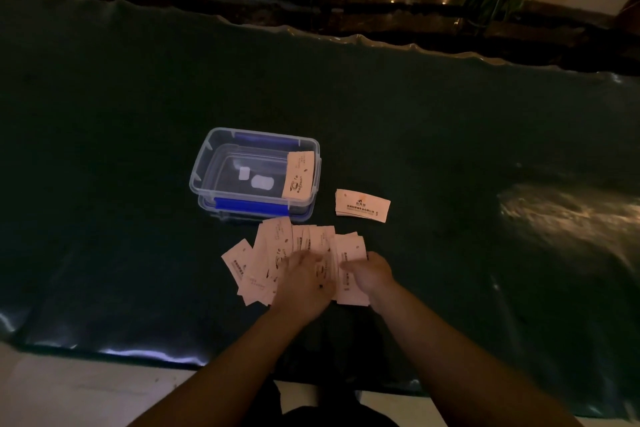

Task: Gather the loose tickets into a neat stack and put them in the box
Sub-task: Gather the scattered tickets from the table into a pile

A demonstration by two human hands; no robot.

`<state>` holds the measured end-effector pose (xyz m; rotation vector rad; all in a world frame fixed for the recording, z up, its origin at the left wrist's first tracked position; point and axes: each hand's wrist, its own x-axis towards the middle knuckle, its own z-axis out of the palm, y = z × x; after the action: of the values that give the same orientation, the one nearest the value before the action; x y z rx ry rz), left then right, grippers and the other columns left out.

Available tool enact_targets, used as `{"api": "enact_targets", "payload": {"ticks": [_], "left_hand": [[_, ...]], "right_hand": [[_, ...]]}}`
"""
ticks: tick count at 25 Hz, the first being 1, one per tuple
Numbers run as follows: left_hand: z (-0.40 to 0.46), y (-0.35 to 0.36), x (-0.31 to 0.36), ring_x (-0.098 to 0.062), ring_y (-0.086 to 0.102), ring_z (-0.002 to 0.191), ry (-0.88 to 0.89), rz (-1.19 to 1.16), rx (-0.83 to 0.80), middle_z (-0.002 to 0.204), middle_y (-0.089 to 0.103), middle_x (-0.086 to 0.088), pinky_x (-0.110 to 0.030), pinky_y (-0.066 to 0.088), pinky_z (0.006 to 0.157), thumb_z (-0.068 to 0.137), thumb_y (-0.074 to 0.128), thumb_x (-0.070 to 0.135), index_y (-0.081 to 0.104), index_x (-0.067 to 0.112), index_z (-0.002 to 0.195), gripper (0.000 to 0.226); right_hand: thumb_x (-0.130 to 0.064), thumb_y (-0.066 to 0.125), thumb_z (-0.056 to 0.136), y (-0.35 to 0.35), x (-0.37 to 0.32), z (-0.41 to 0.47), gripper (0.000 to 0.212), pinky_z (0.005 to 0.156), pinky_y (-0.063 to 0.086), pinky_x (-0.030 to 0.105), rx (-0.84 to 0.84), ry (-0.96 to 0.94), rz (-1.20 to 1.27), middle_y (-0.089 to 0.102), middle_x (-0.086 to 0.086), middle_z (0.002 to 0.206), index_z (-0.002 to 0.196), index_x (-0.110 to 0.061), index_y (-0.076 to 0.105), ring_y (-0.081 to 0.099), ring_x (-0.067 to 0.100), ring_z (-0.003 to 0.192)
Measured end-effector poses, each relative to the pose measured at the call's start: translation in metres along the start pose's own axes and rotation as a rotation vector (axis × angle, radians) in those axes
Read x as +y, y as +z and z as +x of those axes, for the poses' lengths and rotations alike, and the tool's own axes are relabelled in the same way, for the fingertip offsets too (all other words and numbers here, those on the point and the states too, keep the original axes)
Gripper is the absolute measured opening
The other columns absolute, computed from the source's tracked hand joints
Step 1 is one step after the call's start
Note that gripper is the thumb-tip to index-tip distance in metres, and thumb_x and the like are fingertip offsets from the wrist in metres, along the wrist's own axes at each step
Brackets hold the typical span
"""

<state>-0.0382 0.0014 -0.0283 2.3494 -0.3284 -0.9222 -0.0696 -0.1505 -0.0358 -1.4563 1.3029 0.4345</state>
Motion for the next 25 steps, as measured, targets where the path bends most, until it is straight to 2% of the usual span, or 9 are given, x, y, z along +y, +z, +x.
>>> {"api": "enact_targets", "payload": {"ticks": [3, 5, 8, 11, 13, 15, 19, 23, 25], "left_hand": [[0.007, -0.005, -0.001, -0.026, 0.022, 0.155, -0.082, -0.013, 0.071, 0.166, 0.031, -0.002, -0.047, 0.019, 0.126, 0.095, 0.065, 0.042, 0.043, 0.024, 0.154, 0.066], [0.010, -0.004, 0.001, -0.023, 0.027, 0.153, -0.061, -0.054, 0.063, 0.163, 0.038, -0.001, -0.045, 0.019, 0.125, 0.095, 0.064, 0.045, 0.045, 0.023, 0.152, 0.064], [0.011, -0.001, 0.006, -0.020, 0.044, 0.141, -0.085, -0.217, 0.024, 0.153, 0.049, -0.001, -0.036, 0.032, 0.114, 0.096, 0.066, 0.042, 0.051, 0.024, 0.147, 0.056], [0.010, 0.001, 0.012, -0.016, 0.057, 0.124, -0.087, -0.341, -0.043, 0.143, 0.059, 0.000, -0.032, 0.044, 0.101, 0.097, 0.067, 0.028, 0.056, 0.025, 0.142, 0.046], [0.008, 0.001, 0.013, -0.009, 0.057, 0.113, -0.065, -0.391, -0.080, 0.136, 0.062, 0.003, -0.027, 0.044, 0.091, 0.097, 0.068, 0.022, 0.057, 0.026, 0.139, 0.044], [0.006, 0.001, 0.012, -0.009, 0.055, 0.113, -0.052, -0.395, -0.105, 0.130, 0.060, 0.007, -0.027, 0.043, 0.092, 0.098, 0.066, 0.021, 0.056, 0.027, 0.140, 0.044], [0.005, 0.001, 0.008, -0.013, 0.056, 0.120, -0.063, -0.438, -0.149, 0.139, 0.060, 0.004, -0.030, 0.045, 0.090, 0.097, 0.066, 0.025, 0.053, 0.031, 0.144, 0.049], [0.004, 0.002, 0.004, -0.009, 0.052, 0.120, -0.047, -0.450, -0.157, 0.144, 0.057, 0.004, -0.026, 0.044, 0.089, 0.100, 0.063, 0.026, 0.051, 0.031, 0.146, 0.049], [0.000, -0.002, 0.003, -0.008, 0.053, 0.120, -0.028, -0.435, -0.121, 0.145, 0.058, 0.005, -0.027, 0.046, 0.093, 0.102, 0.062, 0.030, 0.053, 0.029, 0.144, 0.043]], "right_hand": [[-0.014, 0.074, 0.095, 0.004, -0.001, -0.001, 0.036, 0.074, 0.054, 0.038, 0.000, -0.039, 0.059, 0.071, 0.008, 0.118, 0.131, -0.014, 0.064, 0.067, 0.023, 0.093], [-0.013, 0.073, 0.095, 0.010, -0.004, -0.001, 0.037, 0.079, 0.056, 0.040, -0.010, -0.049, 0.073, 0.072, 0.010, 0.123, 0.131, -0.014, 0.065, 0.070, 0.026, 0.101], [-0.016, 0.074, 0.093, 0.016, -0.010, -0.004, 0.039, 0.090, 0.059, 0.043, -0.023, -0.051, 0.090, 0.070, 0.008, 0.121, 0.132, -0.015, 0.066, 0.068, 0.026, 0.104], [-0.015, 0.075, 0.092, 0.017, -0.012, -0.002, 0.040, 0.084, 0.059, 0.040, -0.047, -0.043, 0.103, 0.068, 0.004, 0.108, 0.132, -0.014, 0.065, 0.067, 0.021, 0.094], [-0.018, 0.077, 0.091, 0.015, -0.011, -0.002, 0.045, 0.090, 0.059, 0.042, -0.044, -0.044, 0.084, 0.068, 0.008, 0.120, 0.133, -0.014, 0.063, 0.067, 0.024, 0.105], [-0.021, 0.078, 0.091, 0.014, -0.012, -0.003, 0.046, 0.092, 0.057, 0.042, -0.035, -0.045, 0.041, 0.066, 0.008, 0.121, 0.133, -0.014, 0.062, 0.064, 0.023, 0.104], [-0.021, 0.077, 0.092, 0.012, -0.012, -0.003, 0.055, 0.064, 0.045, 0.031, -0.054, -0.017, -0.029, 0.055, 0.002, 0.101, 0.142, -0.012, 0.055, 0.052, 0.014, 0.077], [-0.022, 0.079, 0.088, 0.015, -0.011, -0.005, 0.069, 0.078, 0.056, 0.038, -0.088, -0.011, -0.030, 0.065, 0.009, 0.128, 0.150, -0.015, 0.050, 0.065, 0.023, 0.102], [-0.021, 0.078, 0.090, 0.016, -0.009, -0.006, 0.069, 0.076, 0.054, 0.038, -0.086, -0.030, 0.000, 0.063, 0.011, 0.142, 0.152, -0.018, 0.048, 0.065, 0.025, 0.109]]}}
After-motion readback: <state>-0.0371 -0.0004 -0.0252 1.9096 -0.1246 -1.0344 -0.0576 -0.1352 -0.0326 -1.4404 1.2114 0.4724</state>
